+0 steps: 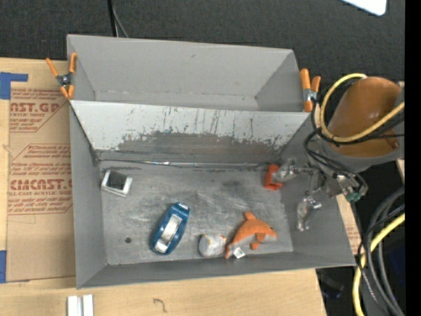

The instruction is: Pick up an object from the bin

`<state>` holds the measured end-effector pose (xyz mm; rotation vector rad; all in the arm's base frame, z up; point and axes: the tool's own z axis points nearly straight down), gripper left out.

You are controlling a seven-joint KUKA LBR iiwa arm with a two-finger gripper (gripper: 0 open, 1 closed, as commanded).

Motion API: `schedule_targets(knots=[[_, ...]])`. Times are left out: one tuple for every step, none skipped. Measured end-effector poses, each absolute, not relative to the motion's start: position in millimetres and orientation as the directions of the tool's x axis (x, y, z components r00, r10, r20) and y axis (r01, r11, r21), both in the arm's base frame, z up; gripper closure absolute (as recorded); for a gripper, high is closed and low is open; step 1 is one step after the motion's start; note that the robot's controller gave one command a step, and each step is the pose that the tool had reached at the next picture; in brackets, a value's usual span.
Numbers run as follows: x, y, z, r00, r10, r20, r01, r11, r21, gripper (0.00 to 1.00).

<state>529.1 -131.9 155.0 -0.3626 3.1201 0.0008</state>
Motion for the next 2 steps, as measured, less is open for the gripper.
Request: schedule_targets(knots=[[498.6,-89.6,72.5,-1.0,0.023,-0.004,0.023,1.0,-0.003,1.0],[498.6,-89.5,72.5,-1.0,0.023,-0.004,0.023,1.0,-0.003,1.0]])
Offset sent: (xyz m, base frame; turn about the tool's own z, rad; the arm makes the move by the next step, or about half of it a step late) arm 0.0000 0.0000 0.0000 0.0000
